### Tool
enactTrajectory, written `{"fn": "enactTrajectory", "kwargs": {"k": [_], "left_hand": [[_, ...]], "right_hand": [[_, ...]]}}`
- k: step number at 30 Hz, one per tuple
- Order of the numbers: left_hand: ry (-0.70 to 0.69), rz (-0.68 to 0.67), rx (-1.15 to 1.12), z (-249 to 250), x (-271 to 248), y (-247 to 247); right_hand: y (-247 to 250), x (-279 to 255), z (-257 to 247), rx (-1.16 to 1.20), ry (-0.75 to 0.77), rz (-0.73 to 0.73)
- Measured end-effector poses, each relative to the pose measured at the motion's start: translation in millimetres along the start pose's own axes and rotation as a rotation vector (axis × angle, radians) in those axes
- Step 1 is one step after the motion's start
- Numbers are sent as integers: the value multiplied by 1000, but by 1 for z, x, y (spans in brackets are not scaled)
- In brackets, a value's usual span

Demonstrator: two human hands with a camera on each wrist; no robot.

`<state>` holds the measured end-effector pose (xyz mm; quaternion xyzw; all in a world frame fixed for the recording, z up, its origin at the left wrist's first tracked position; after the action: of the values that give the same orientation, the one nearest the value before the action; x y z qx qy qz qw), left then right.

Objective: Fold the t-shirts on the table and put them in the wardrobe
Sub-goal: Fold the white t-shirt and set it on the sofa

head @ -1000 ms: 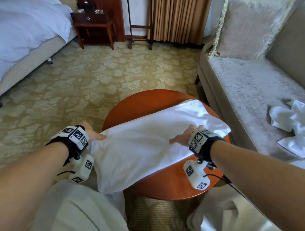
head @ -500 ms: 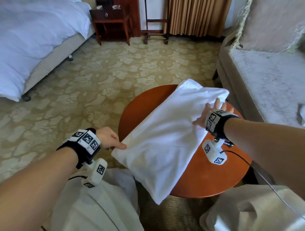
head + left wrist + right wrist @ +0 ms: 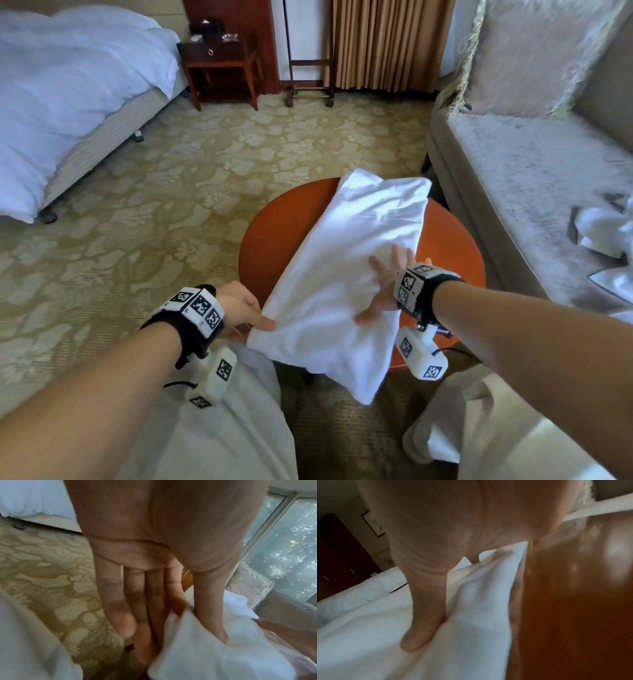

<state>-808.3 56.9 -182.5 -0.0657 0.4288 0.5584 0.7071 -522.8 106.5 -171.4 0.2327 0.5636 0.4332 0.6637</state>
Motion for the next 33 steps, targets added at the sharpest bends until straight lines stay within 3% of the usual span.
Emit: {"fn": "enactTrajectory", "kwargs": {"k": [2,5,10,15,18,20,21,31,33], "left_hand": [[-2,-36,-36,-3,-6,-18],[-24,19,-90,-2,-12,-31],[23,85,-294,-7,-25,-40],[26,44,-391,-15,-33,-60],[11,38,-512,-16,-41,-72],[0,28,-589,-17,-47,-80],[-6,28,-619,-17,-49,-82],[-36,110,-690,-23,-66,-81],[-40,94,-683,-22,-72,-81]], "right_hand": [[3,-7,17,-42,-48,30],[3,-23,36,22,-101,43],[-24,-59,56,501,-349,18],[-60,-101,69,912,-648,131],[-79,-101,45,1267,-440,-58],[-86,-105,25,1385,-275,-186],[-89,-110,19,1390,-263,-205],[-99,-129,25,713,-50,-241],[-102,-126,26,795,28,-241]]}}
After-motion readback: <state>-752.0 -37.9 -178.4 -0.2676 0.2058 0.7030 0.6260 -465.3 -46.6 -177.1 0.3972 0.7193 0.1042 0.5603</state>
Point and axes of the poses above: each hand's wrist, its own x-axis towards the middle knuckle, its own y-axis out of the back of the hand, z = x × y, the point moved 7 cm from there along x, towards the middle knuckle, and after that the axes turned 14 degrees about -x, right-handed, at the moved point
